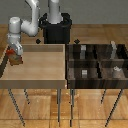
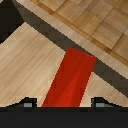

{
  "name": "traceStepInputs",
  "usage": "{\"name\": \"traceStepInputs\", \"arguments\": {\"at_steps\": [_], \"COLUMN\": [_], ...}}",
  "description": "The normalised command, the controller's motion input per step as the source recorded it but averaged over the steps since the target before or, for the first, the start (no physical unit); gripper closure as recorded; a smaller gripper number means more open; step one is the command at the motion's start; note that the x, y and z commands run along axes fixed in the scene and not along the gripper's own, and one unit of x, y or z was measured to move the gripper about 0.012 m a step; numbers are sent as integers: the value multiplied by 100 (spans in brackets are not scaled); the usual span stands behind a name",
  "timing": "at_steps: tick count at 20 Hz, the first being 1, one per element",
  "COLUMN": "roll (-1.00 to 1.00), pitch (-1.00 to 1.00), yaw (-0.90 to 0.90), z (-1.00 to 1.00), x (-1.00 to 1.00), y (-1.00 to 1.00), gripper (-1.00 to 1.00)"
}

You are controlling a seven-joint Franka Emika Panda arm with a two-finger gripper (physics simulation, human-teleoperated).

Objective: Place the box of cereal into the appropriate compartment.

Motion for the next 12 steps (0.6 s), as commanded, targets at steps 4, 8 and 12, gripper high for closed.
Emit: {"name": "traceStepInputs", "arguments": {"at_steps": [4, 8, 12], "roll": [0, 0, 0], "pitch": [0, 0, 0], "yaw": [0, 0, 0], "z": [0, 50, 100], "x": [0, 0, 0], "y": [0, 0, 0], "gripper": [100, 100, 100]}}
